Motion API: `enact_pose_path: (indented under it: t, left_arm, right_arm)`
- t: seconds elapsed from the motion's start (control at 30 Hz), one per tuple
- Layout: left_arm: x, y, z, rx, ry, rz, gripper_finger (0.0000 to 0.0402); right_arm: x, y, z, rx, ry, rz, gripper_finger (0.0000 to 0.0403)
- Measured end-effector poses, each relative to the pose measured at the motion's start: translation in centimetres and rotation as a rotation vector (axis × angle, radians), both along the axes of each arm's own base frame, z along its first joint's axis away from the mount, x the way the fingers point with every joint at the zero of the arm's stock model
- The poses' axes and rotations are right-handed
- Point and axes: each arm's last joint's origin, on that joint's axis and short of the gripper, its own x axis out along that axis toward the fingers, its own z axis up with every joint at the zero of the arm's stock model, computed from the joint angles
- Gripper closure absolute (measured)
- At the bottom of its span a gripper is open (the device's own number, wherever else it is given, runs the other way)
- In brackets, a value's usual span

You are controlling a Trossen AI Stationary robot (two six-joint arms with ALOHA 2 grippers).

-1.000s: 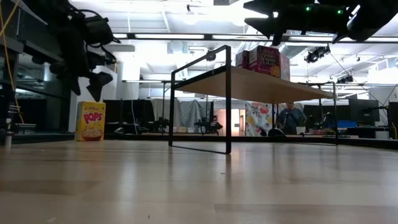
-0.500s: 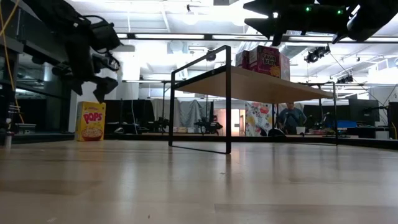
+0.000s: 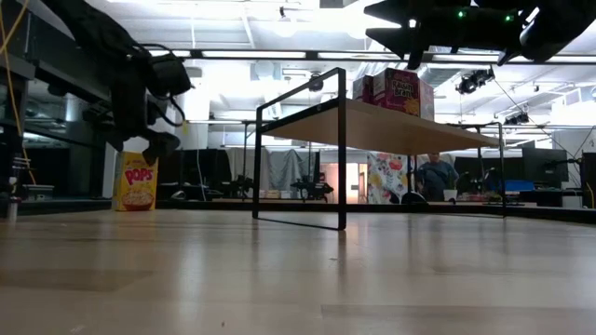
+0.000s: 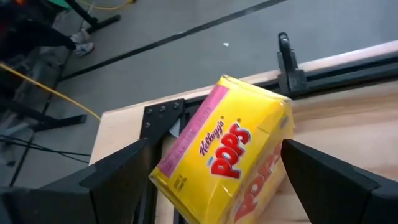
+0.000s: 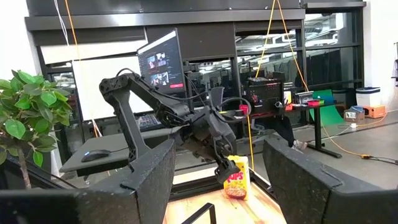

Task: Stack cereal on shelf
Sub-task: Put the top yellow cereal box on the shelf

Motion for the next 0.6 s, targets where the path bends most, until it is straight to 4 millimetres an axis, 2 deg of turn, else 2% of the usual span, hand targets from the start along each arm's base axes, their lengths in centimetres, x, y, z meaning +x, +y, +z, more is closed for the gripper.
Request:
enact_pose_path:
  t: [0.27, 0.6]
  left_arm:
    - [0.22, 0.35, -0.21, 0.046, -0.009, 0.042, 0.0050]
    - [0.13, 0.36, -0.51, -0.042, -0.058, -0.006, 0.0051]
  right_arm:
    - [0.00, 0.00, 0.00, 0.000, 0.000, 0.000, 0.0168]
    - [0.03, -0.01, -0.12, 0.003, 0.013, 0.000, 0.0168]
